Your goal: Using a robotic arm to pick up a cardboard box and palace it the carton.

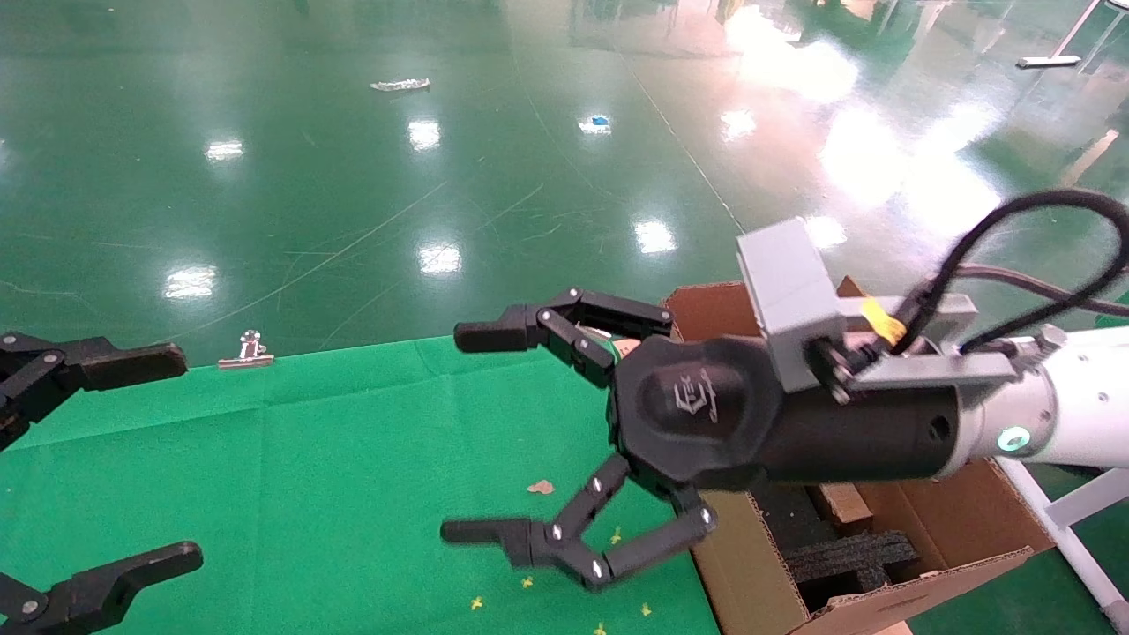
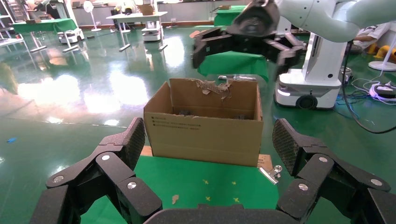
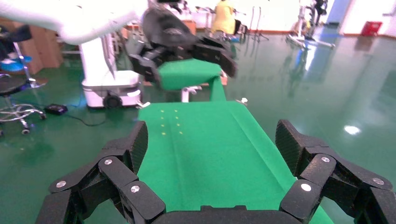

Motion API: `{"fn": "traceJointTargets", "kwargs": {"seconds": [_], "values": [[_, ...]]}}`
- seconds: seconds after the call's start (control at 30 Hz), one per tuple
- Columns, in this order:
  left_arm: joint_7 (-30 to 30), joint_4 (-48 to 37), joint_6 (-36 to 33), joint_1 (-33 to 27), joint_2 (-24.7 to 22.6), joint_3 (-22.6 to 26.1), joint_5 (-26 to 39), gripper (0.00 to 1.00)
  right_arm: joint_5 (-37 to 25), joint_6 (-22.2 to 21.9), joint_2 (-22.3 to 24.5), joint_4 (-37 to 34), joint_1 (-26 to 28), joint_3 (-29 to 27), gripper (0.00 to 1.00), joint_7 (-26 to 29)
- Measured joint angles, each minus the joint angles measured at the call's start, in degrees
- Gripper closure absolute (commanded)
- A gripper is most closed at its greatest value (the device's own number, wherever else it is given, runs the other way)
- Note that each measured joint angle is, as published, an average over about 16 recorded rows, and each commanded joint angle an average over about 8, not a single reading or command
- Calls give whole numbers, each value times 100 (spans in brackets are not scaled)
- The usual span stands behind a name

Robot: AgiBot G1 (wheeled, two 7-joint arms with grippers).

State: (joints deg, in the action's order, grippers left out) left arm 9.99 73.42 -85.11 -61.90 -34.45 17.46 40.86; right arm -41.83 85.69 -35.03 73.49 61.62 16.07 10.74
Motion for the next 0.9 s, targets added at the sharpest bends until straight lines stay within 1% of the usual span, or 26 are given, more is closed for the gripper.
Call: {"fn": "traceJointTargets", "kwargs": {"seconds": [0.23,0.9], "values": [[0,-1,1,1,1,0,-1,0,37,31,1,115,-111,-122,0,-3],[0,-1,2,0,1,0,-1,0,7,5,2,24,-25,-25,0,-2]]}}
